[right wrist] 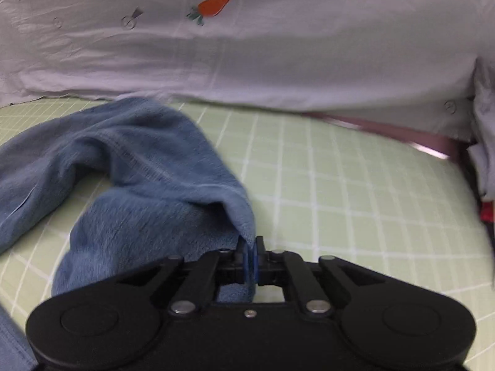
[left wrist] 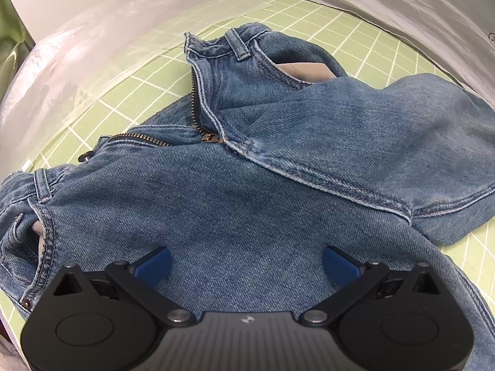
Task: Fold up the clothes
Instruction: 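Grasp the other leg hem with the right gripper and lay it alongside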
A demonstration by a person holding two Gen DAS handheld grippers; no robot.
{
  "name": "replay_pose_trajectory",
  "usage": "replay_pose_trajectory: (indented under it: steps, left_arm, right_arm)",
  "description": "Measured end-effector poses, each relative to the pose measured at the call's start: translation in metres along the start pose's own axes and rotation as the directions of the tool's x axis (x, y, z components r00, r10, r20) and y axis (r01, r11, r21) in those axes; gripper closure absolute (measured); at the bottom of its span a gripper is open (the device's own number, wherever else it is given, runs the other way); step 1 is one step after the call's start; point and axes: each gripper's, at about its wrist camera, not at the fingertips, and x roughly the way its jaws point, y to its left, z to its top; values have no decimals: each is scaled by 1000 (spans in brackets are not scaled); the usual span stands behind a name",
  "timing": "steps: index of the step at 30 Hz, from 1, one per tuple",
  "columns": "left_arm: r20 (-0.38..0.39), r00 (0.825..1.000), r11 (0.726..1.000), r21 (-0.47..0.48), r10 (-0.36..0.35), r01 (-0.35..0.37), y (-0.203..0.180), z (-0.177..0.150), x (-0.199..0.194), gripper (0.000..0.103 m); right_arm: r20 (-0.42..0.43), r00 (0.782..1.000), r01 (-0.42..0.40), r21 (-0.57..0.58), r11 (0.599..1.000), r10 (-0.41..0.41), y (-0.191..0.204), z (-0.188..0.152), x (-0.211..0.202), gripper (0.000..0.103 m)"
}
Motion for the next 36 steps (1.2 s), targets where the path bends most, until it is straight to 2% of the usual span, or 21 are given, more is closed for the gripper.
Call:
replay_pose_trajectory:
  steps: [2, 5, 7, 9, 10, 12, 14, 15, 17, 18, 20, 22, 24, 25, 28, 31, 33, 35, 36]
  left_arm:
    - [-2, 1000, 1000, -1, 0, 0, -1, 1, 0, 0]
    - [-2, 1000, 1000, -1, 0, 0, -4, 3, 0, 0]
    - [4, 1000, 1000, -3, 0, 0, -1, -3, -4, 0]
    - [9, 1000, 1000, -4, 0, 0, -1, -6, -5, 0]
    - [9, 1000, 1000, -4, 1, 0, -1, -6, -5, 0]
    - [7, 1000, 1000, -6, 1, -1, -2, -6, -6, 0]
    - [2, 1000, 1000, -6, 1, -1, -2, -5, -6, 0]
    - [-2, 1000, 1000, -6, 1, -1, -3, -4, -6, 0]
    - [-9, 1000, 1000, -7, 1, -1, -4, -2, -6, 0]
    - [-11, 1000, 1000, -9, 2, -2, -4, -1, -7, 0]
    - [-15, 1000, 1000, -14, 4, -4, -5, 0, -7, 0]
    - [-19, 1000, 1000, -18, 5, -6, -5, 2, -6, 0]
    - [-23, 1000, 1000, -21, 6, -7, -5, 4, -6, 0]
    - [-24, 1000, 1000, -21, 6, -7, -6, 5, -6, 0]
    - [-23, 1000, 1000, -21, 6, -7, -7, 5, -6, 0]
    - [-25, 1000, 1000, -17, 4, -5, -6, 5, -7, 0]
    - [-27, 1000, 1000, -20, 5, -6, -7, 6, -7, 0]
    - [-32, 999, 1000, -25, 6, -7, -7, 6, -7, 0]
    - [-32, 999, 1000, -26, 7, -7, -7, 7, -7, 0]
  right_arm:
    - [92, 992, 88, 3, 996, -88, -18, 21, -14, 100]
    - [269, 942, 191, 51, 980, -198, -43, 48, -59, 100]
    - [351, 899, 257, 62, 965, -262, -47, 45, -88, 100]
    - [383, 872, 317, 36, 948, -306, -43, 26, -107, 100]
    - [373, 866, 351, 18, 936, -332, -42, 12, -112, 100]
    - [256, 899, 370, -6, 929, -356, -41, -28, -105, 100]
    - [68, 939, 337, 34, 941, -338, -50, -68, -92, 99]
    - [-30, 948, 317, 71, 946, -315, -56, -87, -86, 99]
    - [-157, 946, 306, 155, 939, -283, -66, -117, -82, 96]
    - [-189, 943, 308, 192, 932, -273, -71, -126, -85, 93]
    - [-180, 946, 309, 252, 917, -269, -81, -131, -94, 70]
    - [-146, 953, 300, 333, 894, -265, -97, -126, -99, 60]
    - [-123, 960, 282, 419, 863, -253, -114, -121, -97, 45]
    - [-118, 962, 273, 467, 841, -246, -124, -120, -93, 34]
    - [-142, 957, 288, 584, 759, -254, -152, -122, -71, 31]
    - [-199, 924, 378, 617, 691, -327, -176, -121, -46, 31]
    - [-230, 905, 419, 618, 665, -357, -189, -118, -31, 31]
    - [-256, 903, 428, 623, 655, -345, -200, -118, -18, 33]
    - [-257, 906, 421, 616, 666, -336, -203, -118, -15, 34]
